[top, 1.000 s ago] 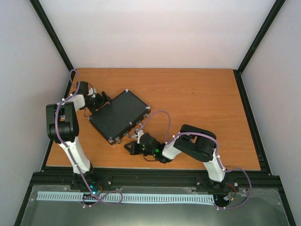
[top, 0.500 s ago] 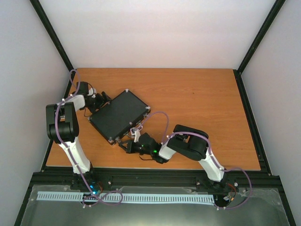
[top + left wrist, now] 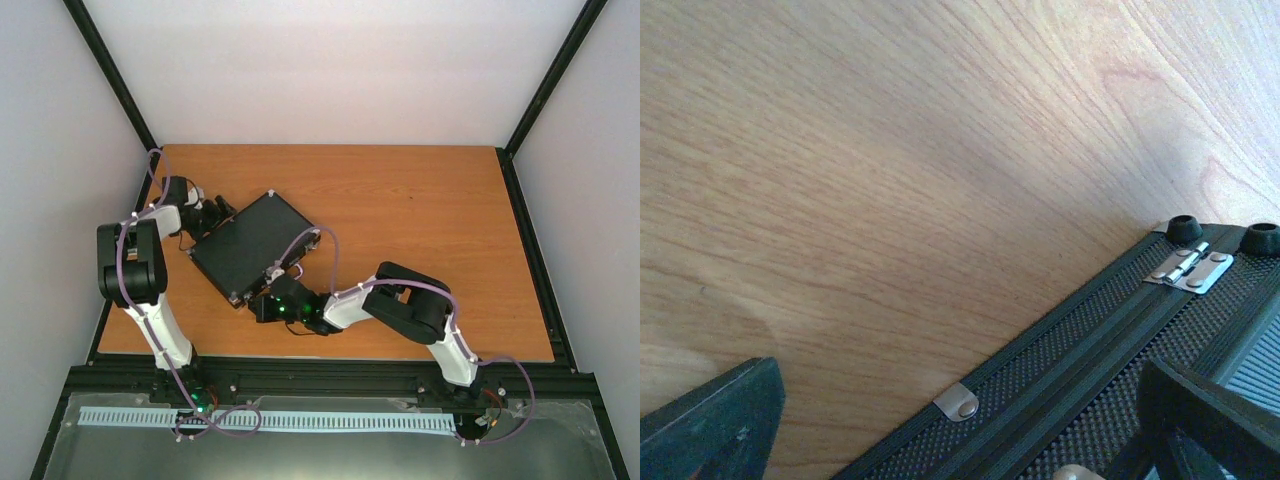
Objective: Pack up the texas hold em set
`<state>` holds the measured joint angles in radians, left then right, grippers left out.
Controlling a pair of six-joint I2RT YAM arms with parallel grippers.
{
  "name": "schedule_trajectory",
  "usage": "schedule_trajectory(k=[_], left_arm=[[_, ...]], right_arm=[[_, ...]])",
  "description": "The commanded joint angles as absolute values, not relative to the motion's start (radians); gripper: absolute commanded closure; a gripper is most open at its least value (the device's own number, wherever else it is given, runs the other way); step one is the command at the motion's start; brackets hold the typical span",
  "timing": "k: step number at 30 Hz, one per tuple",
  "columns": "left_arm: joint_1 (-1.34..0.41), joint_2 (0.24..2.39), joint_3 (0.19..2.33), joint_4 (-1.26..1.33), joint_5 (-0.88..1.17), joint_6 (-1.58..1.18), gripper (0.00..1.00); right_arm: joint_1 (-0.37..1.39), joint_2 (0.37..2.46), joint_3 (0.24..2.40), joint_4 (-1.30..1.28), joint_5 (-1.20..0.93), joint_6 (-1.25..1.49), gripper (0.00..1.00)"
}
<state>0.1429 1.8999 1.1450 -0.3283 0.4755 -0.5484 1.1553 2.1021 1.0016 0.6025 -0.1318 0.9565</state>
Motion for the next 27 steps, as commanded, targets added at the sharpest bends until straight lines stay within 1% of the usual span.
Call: schedule_trajectory(k=[1,3,5,8,11,16,19,22,27], left_arm=[[0.109,1.945,1.038,-0.532,0.524,-0.601,0.0],[0.11,1.94,1.023,-0.529,0.524,-0.599,0.0],[0.109,1.933,1.008,-0.525,0.524,-0.596,0.0],[0.11,1.928,0.992,-0.525,0.519,-0.589,0.0],[0.11,1.93,0.999,-0.525,0.52,-0.594,0.0],[0.11,1.942,1.052,-0.522,0.536,-0.615,0.0],[0.11,1.952,1.097,-0.529,0.542,-0.621,0.0],[0.112,1.963,1.146,-0.538,0.544,-0.627,0.0],[0.116,1.994,1.253,-0.562,0.554,-0.642,0.0]], right_arm=[[1.154,2.172,1.086,0.304,-0.004,0.931,0.97],[1.154,2.198,1.15,0.136,0.041,0.94,0.97],[1.154,2.223,1.201,0.058,0.08,0.944,0.97],[1.148,2.237,1.208,0.087,0.072,0.945,0.97],[1.147,2.208,1.175,0.093,0.076,0.939,0.97],[1.146,2.015,1.025,0.07,0.113,0.869,0.97],[1.136,1.844,0.949,-0.002,0.181,0.821,0.97],[1.089,1.705,0.914,-0.099,0.215,0.806,0.97],[0.982,1.619,0.903,-0.182,0.201,0.76,0.97]])
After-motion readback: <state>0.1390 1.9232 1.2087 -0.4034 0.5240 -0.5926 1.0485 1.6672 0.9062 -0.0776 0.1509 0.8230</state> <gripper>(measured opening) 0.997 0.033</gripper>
